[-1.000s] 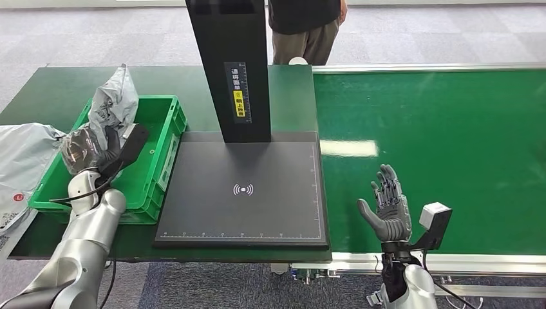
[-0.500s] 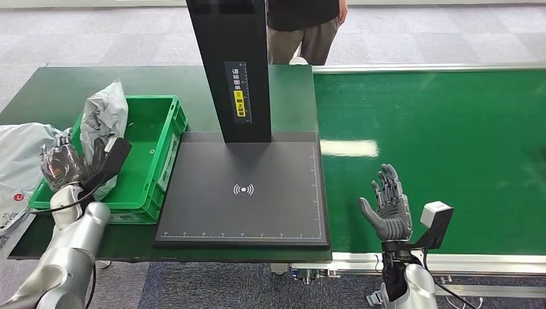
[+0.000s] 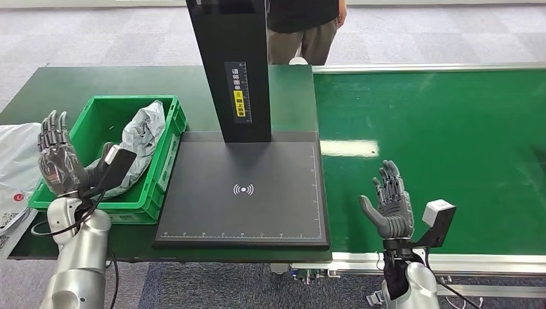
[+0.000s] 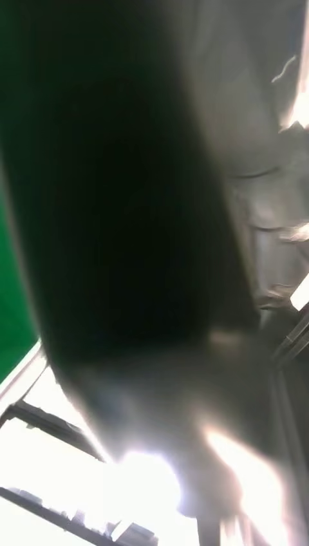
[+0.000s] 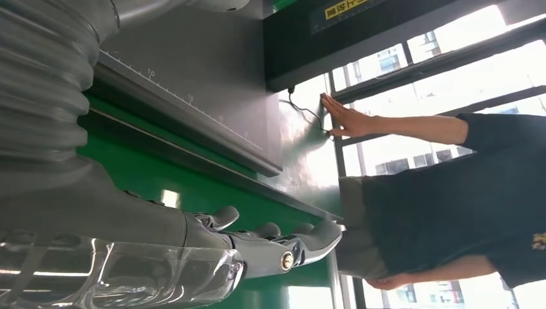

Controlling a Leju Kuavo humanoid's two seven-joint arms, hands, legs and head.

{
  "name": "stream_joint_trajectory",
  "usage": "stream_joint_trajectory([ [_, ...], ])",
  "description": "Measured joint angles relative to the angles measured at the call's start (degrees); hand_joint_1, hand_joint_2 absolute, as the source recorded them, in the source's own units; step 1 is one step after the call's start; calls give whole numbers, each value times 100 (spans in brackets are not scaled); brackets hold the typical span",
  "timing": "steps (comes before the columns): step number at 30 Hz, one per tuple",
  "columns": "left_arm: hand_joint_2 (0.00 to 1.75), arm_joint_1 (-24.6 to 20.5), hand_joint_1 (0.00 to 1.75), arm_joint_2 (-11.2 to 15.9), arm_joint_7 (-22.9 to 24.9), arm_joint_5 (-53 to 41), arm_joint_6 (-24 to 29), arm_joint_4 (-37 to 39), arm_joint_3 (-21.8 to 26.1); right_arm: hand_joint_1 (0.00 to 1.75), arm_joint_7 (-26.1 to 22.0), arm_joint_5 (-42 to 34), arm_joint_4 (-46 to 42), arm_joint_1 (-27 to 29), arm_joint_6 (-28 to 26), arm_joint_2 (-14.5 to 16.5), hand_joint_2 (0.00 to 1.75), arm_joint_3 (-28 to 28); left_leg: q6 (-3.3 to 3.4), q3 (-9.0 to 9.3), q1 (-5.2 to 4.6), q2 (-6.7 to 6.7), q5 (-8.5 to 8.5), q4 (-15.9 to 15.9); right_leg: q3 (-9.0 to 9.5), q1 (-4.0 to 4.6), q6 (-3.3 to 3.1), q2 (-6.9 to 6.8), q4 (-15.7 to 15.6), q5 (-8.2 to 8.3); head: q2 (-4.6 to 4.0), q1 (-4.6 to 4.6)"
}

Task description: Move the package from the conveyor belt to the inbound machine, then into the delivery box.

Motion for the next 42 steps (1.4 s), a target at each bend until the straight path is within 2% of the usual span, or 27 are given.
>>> stream_joint_trajectory([
  [2, 0, 196, 0, -240, -864, 1617, -214, -486, 189, 0, -100, 62, 18, -26, 80, 0, 175, 31, -3, 2, -1, 8, -5, 0, 0, -1, 0, 8, 0, 0, 0, 1],
  [3, 0, 329, 0, -327, -1049, 2624, -470, -724, 212, 0, -186, 110, 34, -49, 137, -1, 175, 56, -4, 5, -1, 15, -8, 0, -1, -3, 0, 16, -1, 0, 0, 0],
  [5, 0, 634, 0, -444, -1083, 4531, -1252, -1183, 131, 0, -386, 224, 70, -104, 250, -3, 175, 108, -7, 10, 0, 23, -12, 1, -2, -6, 3, 26, -2, -3, 0, -1],
  [6, 0, 783, 0, -492, -1062, 5187, -1699, -1375, 53, 0, -471, 281, 81, -132, 285, -5, 175, 134, -7, 9, 0, 18, -12, 1, -1, -7, 6, 22, -3, -6, 0, -1],
  [8, 0, 1049, 0, -578, -1033, 5793, -2501, -1670, -162, 0, -585, 384, 89, -190, 333, -7, 175, 199, -7, 6, 1, 7, -12, 1, 0, -7, 12, 11, -3, -11, 0, -1],
  [10, 0, 1243, 0, -649, -991, 5864, -3097, -1856, -416, 0, -641, 485, 76, -234, 358, -7, 175, 272, -6, 4, 0, 4, -12, 1, 2, -7, 13, 7, -3, -11, 0, 0],
  [14, 175, 1512, 0, -757, -843, 5802, -3852, -2060, -996, 0, -709, 744, -32, -253, 308, -7, 175, 459, -6, 4, -3, 7, -12, 1, 2, -8, 13, 11, -3, -8, 0, 0],
  [23, 175, 1863, 0, -894, -362, 5547, -4648, -2164, -2075, 0, -716, 916, -317, -256, 153, -6, 175, 995, -5, 3, -3, 5, -13, 1, 2, -8, 14, 10, -3, -10, 0, 0],
  [29, 175, 1924, 0, -936, -82, 5125, -4873, -2007, -2629, 0, -658, 1103, -316, -279, -165, -4, 175, 1309, -5, 3, -3, 5, -13, 1, 2, -8, 14, 10, -3, -10, 0, 0],
  [35, 175, 1980, 0, -987, -7, 5046, -5047, -1797, -2966, 0, -540, 1337, -227, -344, -716, -4, 175, 1519, -4, 3, -3, 5, -13, 1, 1, -8, 14, 9, -3, -10, 0, 0],
  [42, 175, 1962, 0, -1016, -80, 5017, -5277, -1527, -3223, 0, -484, 1264, -53, -365, -922, -7, 175, 1627, -4, 3, -4, 5, -14, 1, 1, -8, 14, 9, -4, -10, 0, 0],
])
